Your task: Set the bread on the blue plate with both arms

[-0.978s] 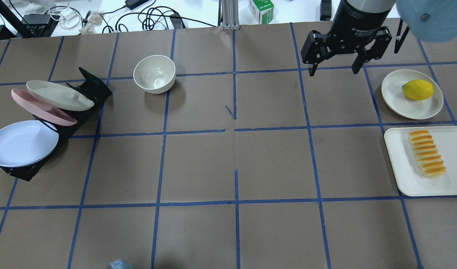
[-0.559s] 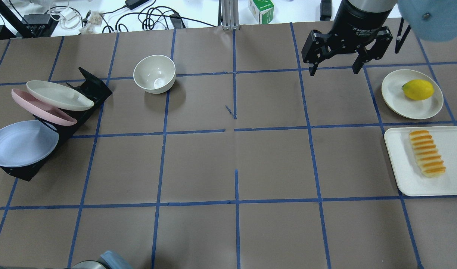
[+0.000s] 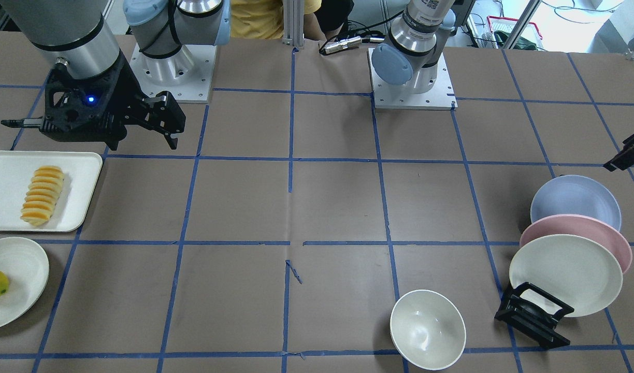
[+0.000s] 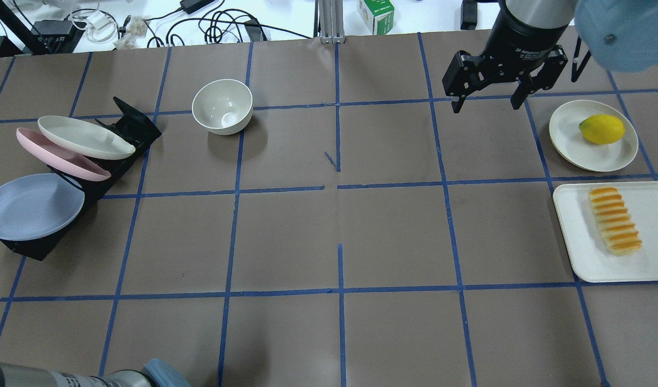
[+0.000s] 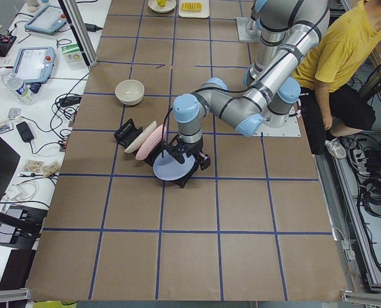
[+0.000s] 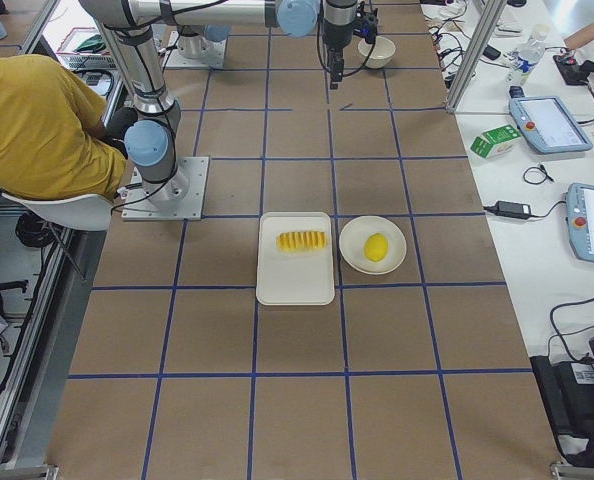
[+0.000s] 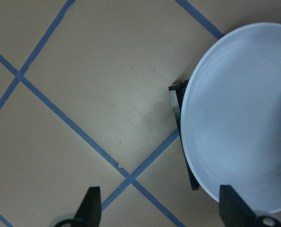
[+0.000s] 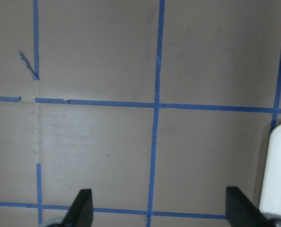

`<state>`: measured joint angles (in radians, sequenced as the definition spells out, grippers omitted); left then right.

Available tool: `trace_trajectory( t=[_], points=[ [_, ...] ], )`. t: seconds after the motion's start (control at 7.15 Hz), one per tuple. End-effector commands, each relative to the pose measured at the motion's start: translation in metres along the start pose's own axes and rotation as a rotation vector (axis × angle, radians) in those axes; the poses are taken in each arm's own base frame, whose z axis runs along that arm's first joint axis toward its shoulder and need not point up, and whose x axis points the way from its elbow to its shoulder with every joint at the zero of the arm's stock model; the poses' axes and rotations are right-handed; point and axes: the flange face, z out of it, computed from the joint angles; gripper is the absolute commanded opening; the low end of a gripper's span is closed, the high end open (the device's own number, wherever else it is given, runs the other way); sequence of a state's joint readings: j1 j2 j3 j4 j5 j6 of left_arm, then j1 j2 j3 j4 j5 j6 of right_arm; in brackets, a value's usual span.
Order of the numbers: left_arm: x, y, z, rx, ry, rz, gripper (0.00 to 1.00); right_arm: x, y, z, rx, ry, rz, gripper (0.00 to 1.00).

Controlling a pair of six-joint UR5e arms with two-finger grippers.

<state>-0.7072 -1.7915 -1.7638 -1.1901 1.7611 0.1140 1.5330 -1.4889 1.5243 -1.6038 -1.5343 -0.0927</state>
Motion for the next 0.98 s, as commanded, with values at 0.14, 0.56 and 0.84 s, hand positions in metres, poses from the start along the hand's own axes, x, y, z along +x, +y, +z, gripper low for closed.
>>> trace_trajectory(
  t=[0.14,0.56,0.84],
  points=[
    [0.001,-0.018,0.035,-0.047,0.006,-0.008,0.87,0.086,0.000,0.025,-0.027,0.008,0.035,1.00],
    [0.003,-0.024,0.049,-0.064,0.013,-0.014,0.67,0.141,0.007,0.039,-0.049,-0.006,0.058,1.00],
    [0.004,-0.025,0.052,-0.067,0.035,-0.022,0.33,0.190,0.015,0.051,-0.069,-0.027,0.041,1.00]
  ],
)
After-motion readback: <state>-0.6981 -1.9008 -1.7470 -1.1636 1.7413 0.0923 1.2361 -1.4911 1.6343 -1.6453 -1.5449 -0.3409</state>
